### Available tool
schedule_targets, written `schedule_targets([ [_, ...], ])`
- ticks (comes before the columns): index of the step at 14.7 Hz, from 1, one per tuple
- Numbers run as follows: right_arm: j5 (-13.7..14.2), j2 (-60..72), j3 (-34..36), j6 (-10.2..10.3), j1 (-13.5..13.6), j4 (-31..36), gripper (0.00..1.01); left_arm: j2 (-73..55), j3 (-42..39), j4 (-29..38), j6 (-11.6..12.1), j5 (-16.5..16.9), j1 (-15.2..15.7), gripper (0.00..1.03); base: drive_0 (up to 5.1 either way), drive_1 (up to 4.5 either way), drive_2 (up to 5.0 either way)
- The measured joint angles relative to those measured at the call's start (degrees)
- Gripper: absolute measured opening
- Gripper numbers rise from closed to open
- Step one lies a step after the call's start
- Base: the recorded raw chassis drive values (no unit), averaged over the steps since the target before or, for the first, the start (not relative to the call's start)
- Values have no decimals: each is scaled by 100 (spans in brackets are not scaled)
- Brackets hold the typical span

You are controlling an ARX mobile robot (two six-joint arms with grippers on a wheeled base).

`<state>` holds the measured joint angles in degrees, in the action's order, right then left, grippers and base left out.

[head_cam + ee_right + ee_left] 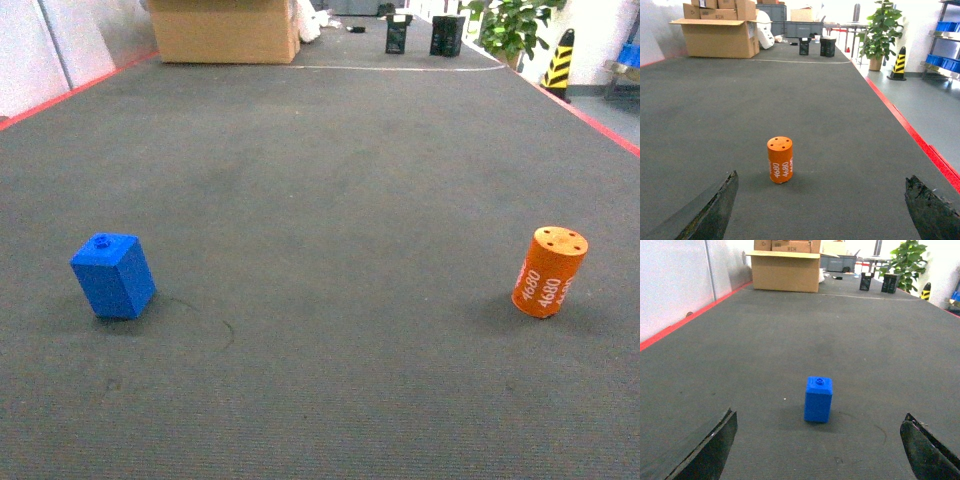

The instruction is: Sort blue parts and orange caps into right shelf containers

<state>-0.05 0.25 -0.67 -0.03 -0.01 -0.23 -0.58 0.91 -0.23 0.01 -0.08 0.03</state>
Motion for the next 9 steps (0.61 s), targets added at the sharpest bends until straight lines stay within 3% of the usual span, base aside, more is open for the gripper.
schedule_targets([
  [9,0,0,0,0,0,0,98,0,0,0,0,0,0,98,0,0,0],
])
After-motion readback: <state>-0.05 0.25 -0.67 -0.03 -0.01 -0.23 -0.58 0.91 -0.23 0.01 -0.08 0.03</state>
